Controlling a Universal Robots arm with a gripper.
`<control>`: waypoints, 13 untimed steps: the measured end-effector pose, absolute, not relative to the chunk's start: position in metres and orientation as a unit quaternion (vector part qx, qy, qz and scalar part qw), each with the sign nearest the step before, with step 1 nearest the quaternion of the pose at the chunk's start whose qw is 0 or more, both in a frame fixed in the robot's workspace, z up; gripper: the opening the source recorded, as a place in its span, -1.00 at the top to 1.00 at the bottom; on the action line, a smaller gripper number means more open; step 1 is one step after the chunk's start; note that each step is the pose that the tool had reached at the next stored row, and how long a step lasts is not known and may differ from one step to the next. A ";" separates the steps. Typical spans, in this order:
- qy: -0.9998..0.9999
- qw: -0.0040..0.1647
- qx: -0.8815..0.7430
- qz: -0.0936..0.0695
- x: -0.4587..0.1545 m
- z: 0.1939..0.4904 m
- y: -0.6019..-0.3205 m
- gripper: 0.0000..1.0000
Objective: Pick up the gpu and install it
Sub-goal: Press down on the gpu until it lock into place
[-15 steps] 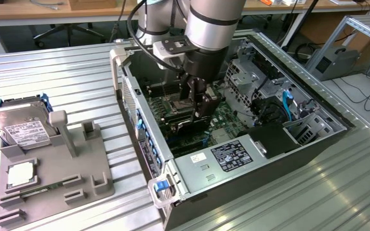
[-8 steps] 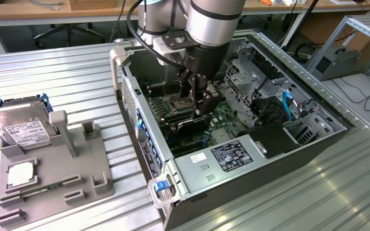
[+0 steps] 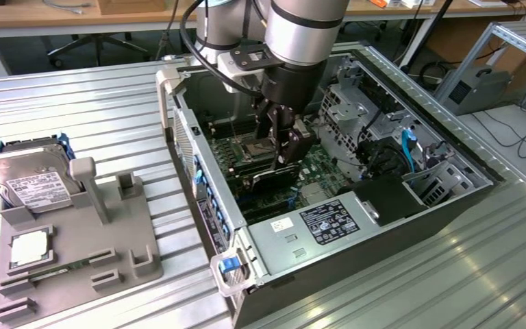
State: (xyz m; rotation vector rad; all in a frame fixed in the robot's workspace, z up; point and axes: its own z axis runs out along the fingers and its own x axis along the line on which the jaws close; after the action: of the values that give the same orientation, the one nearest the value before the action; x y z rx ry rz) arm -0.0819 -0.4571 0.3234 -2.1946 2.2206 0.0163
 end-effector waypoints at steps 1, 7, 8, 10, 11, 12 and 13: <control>0.711 0.010 -0.703 0.005 -0.082 0.323 -0.457 -0.40; 0.711 0.010 -0.703 0.005 -0.082 0.323 -0.457 -0.24; 0.711 0.010 -0.703 0.005 -0.082 0.323 -0.457 -0.11; 0.711 0.010 -0.703 0.005 -0.082 0.323 -0.457 0.13; 0.711 0.010 -0.703 0.005 -0.082 0.323 -0.457 0.13; 0.711 0.010 -0.703 0.005 -0.082 0.323 -0.457 0.25; 0.711 0.010 -0.703 0.005 -0.082 0.323 -0.457 0.36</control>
State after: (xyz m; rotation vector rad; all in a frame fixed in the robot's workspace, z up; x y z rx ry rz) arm -0.0819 -0.4571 0.3233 -2.1946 2.2206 0.0163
